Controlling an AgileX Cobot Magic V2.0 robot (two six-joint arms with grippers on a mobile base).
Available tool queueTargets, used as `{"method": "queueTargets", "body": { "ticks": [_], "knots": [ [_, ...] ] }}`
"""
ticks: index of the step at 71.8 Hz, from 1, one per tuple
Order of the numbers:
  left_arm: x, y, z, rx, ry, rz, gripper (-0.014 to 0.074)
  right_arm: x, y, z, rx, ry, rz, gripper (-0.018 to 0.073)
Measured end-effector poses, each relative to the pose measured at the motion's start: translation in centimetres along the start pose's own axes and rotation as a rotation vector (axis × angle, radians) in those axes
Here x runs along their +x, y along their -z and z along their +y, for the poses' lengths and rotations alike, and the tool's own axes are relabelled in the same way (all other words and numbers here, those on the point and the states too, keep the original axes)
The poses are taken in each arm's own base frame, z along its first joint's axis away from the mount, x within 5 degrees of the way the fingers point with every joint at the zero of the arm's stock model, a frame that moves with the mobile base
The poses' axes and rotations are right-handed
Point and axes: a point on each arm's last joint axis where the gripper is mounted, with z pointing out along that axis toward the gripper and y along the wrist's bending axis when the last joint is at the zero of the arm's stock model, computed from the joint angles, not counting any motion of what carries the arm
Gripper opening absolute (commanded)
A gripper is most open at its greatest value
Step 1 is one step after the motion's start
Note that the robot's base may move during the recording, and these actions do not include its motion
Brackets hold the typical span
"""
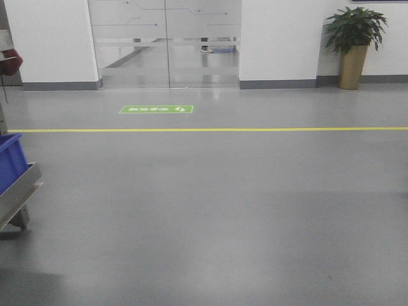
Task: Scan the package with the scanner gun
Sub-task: 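Drive forward and turn toward the red-framed table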
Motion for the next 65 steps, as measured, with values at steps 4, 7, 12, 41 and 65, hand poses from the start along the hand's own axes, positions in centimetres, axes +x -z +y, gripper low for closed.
{"method": "queueTargets", "body": {
  "ticks": [4, 7, 12, 41, 65],
  "knots": [
    [0.0, 0.0, 0.0, 0.0, 0.0, 0.0, -0.0111, 0.0, 0.0, 0.0, 0.0, 0.0, 0.0, -0.0162],
    [0.0, 0.0, 0.0, 0.0, 0.0, 0.0, -0.0111, 0.0, 0.0, 0.0, 0.0, 0.0, 0.0, -0.0162],
    [0.0, 0.0, 0.0, 0.0, 0.0, 0.0, -0.0111, 0.0, 0.0, 0.0, 0.0, 0.0, 0.0, -0.0162],
    [0.0, 0.0, 0.0, 0.0, 0.0, 0.0, -0.0111, 0.0, 0.0, 0.0, 0.0, 0.0, 0.0, -0.0162],
    [0.0, 0.0, 0.0, 0.0, 0.0, 0.0, -0.0111, 0.0, 0.0, 0.0, 0.0, 0.0, 0.0, -0.0162]
  ]
}}
